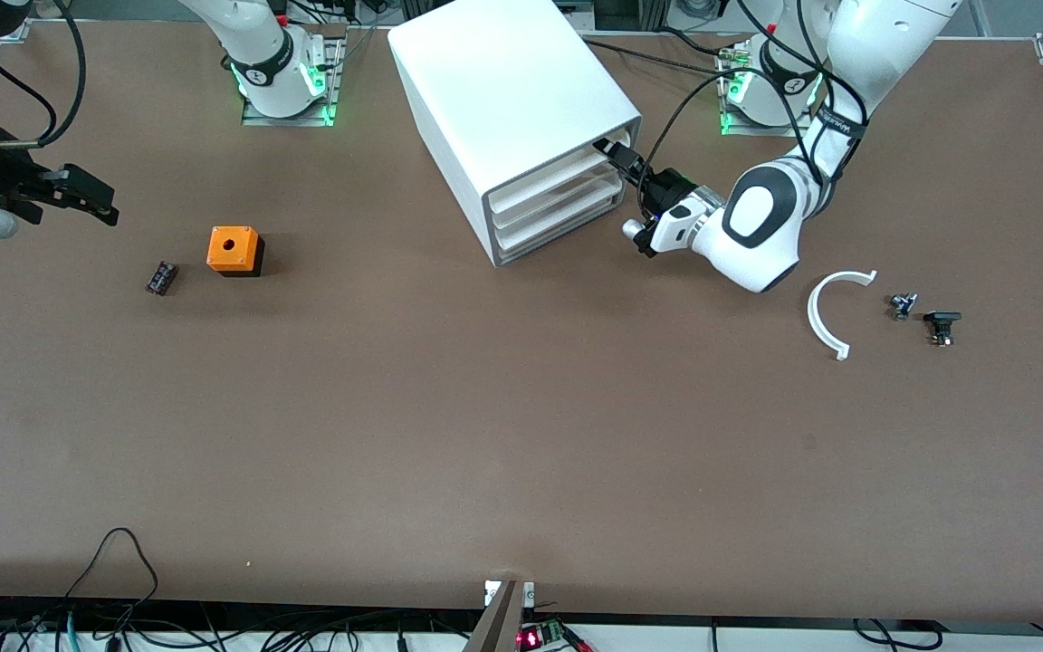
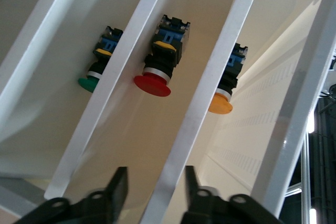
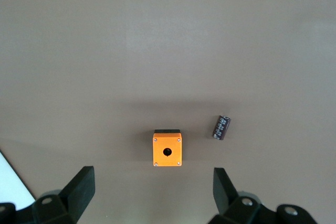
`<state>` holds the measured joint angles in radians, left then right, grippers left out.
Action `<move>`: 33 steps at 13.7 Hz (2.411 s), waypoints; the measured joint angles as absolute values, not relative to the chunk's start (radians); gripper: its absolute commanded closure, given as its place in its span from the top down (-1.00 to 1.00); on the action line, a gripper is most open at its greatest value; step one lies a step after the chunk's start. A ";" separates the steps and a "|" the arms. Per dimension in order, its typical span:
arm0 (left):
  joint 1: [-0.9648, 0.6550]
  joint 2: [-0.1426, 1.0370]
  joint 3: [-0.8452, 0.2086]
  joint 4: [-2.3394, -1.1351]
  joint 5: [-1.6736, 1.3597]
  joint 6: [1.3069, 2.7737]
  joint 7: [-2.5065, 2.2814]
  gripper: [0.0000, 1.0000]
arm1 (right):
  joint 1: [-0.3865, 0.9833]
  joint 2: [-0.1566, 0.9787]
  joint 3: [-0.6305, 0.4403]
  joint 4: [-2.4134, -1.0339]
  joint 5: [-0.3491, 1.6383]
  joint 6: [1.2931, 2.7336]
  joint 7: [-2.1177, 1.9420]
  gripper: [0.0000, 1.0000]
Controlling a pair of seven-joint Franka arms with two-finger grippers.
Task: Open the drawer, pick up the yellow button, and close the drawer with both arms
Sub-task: 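Pull the drawer open with the left gripper, then withdraw the left gripper while the right gripper moves toward the drawer, then lower the right gripper into the drawer over the orange-capped button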
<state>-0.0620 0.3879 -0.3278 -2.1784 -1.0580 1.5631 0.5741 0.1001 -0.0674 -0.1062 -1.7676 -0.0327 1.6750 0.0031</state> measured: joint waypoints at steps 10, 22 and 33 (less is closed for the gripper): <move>0.005 0.357 -0.180 -2.120 -1.073 1.630 0.621 -1.00 | 0.104 -0.016 -0.106 -1.716 -0.033 1.677 0.003 1.00; 0.044 0.320 -0.144 -2.015 -0.936 1.911 0.609 1.00 | 0.172 0.049 -0.041 -1.673 -0.010 1.679 -0.008 1.00; 0.062 0.132 -0.038 -1.837 -0.495 1.945 0.530 1.00 | 0.553 0.271 0.000 -1.477 -0.002 1.794 -0.008 1.00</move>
